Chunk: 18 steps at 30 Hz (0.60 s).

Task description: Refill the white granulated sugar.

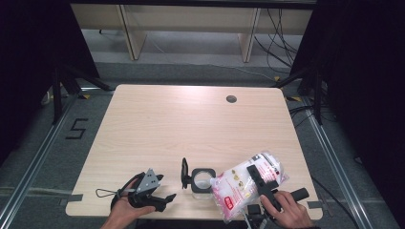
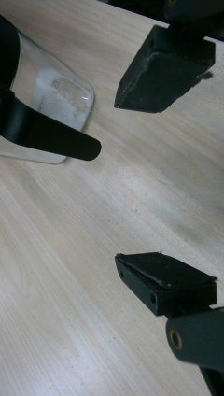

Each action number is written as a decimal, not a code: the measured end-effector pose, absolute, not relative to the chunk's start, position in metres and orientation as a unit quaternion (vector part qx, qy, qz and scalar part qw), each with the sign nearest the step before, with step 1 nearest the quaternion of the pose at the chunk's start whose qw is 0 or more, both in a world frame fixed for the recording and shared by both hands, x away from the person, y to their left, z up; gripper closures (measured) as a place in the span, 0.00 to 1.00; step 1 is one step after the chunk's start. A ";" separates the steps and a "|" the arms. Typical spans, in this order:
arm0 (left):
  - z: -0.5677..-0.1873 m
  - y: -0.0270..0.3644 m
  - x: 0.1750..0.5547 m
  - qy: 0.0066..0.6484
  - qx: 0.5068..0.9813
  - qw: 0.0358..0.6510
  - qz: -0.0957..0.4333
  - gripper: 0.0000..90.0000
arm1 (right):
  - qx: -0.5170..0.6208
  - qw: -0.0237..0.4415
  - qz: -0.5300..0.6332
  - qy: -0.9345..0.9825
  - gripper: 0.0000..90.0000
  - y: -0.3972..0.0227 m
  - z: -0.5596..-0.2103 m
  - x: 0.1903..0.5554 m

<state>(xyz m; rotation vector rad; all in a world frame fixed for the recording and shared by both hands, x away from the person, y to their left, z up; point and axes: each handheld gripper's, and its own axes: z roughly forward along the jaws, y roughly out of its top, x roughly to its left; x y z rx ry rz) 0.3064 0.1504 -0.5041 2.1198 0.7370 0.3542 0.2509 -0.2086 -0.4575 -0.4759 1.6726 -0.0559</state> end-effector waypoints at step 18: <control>-0.505 0.149 0.305 0.299 0.839 0.431 0.141 0.22 | -0.230 0.651 -0.037 0.723 0.48 -0.206 -0.453 0.251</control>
